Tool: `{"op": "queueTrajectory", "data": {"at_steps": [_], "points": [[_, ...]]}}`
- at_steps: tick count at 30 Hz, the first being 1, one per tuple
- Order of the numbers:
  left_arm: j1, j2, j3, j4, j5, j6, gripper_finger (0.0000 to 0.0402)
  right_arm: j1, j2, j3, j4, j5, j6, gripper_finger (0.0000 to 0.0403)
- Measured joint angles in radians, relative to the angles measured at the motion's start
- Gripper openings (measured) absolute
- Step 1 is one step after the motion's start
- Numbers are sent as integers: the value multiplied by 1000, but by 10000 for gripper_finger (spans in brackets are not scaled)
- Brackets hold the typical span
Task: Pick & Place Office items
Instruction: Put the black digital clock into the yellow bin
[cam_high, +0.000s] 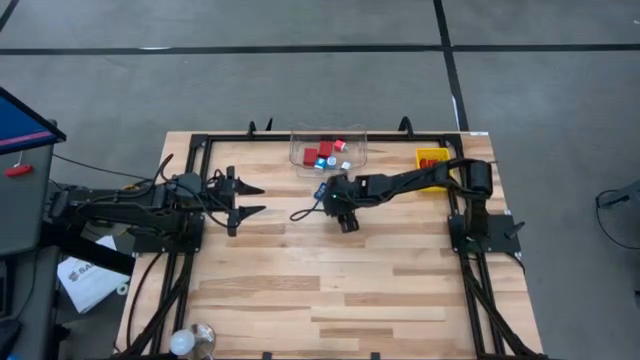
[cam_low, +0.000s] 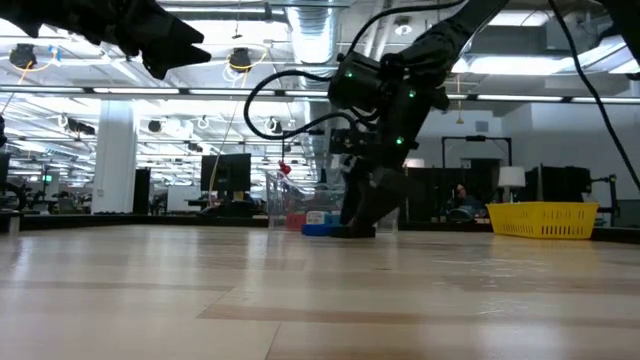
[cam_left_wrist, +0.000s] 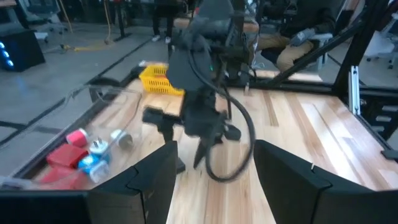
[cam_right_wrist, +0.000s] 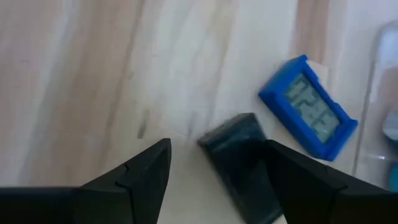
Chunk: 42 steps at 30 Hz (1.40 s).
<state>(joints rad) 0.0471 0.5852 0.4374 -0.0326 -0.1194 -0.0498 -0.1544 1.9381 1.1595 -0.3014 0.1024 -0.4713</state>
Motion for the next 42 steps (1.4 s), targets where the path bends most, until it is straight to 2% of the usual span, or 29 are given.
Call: {"op": "queueTrajectory", "data": {"at_steps": [7, 15, 21, 28, 31, 36, 39, 42], "points": [[-1, 4, 0, -3, 4, -7, 209, -41, -5, -4, -44, -58, 159, 249], [-1, 5, 0, -4, 4, -11, 209, 62, -2, -9, -90, -182, 352, 248], [-3, 5, 0, -3, 5, -13, 209, 158, 2, -2, -49, -147, 387, 248], [-3, 5, -1, -4, 14, -15, 209, 219, -17, 70, -141, -99, 503, 248], [-3, 5, -1, -4, 14, -14, 209, 248, -33, 100, -169, -3, 684, 249], [-3, 6, -1, 3, 14, -15, 209, 291, -62, 102, -293, 185, 1122, 249], [-3, 8, -1, 7, 14, -15, 209, 303, -67, 102, -382, 212, 1393, 249], [-3, 15, -1, 20, 19, -18, 209, 306, -67, 102, -493, 208, 1554, 249]]}}
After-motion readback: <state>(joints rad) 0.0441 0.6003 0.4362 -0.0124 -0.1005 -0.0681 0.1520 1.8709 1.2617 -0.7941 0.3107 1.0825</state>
